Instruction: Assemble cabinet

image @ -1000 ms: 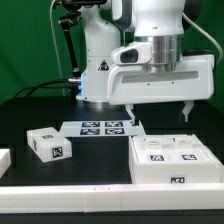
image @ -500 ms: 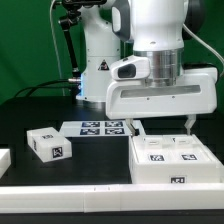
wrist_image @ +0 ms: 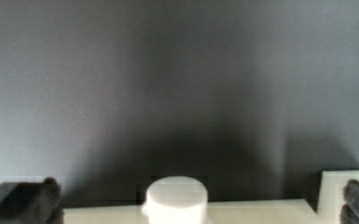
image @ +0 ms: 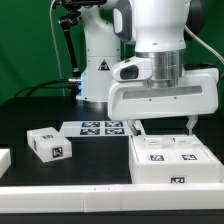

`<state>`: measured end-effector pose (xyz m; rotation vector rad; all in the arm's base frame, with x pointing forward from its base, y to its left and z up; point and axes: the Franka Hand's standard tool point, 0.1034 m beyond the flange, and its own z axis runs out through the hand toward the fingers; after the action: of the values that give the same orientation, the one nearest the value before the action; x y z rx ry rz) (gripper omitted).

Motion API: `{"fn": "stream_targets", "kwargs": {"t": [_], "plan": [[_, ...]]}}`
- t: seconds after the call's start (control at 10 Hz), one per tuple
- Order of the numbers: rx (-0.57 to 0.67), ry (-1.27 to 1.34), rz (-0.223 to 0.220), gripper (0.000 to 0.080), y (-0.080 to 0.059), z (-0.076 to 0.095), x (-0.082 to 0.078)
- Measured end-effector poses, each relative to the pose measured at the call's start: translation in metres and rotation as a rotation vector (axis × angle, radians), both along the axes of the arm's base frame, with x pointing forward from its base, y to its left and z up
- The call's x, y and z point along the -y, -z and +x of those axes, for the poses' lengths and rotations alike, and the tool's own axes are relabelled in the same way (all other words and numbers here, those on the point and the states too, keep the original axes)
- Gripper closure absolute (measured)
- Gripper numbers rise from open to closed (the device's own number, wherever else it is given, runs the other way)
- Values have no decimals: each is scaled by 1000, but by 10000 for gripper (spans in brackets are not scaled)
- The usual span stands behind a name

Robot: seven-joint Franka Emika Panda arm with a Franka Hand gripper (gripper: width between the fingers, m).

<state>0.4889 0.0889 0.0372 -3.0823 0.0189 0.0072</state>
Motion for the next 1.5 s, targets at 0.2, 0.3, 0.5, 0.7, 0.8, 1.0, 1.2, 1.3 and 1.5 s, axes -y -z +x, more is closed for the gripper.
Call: {"fn": "stream_targets", "kwargs": {"t": [0.2, 0.3, 0.5, 0.7, 0.8, 1.0, 1.2, 1.3, 1.5], "plan": [[-16, 7, -4, 3, 10, -3, 1], [-18, 5, -7, 3, 16, -2, 7], [-14, 8, -6, 3, 17, 4, 10], [-6, 3, -3, 3, 21, 3, 2], [-3, -1, -1, 3, 25, 2, 0], [11, -25, 2, 3, 29, 2, 1], [14, -54, 1, 3, 30, 2, 5], [16, -61, 1, 3, 30, 2, 6], [24, -56, 4, 3, 30, 3, 7]]}}
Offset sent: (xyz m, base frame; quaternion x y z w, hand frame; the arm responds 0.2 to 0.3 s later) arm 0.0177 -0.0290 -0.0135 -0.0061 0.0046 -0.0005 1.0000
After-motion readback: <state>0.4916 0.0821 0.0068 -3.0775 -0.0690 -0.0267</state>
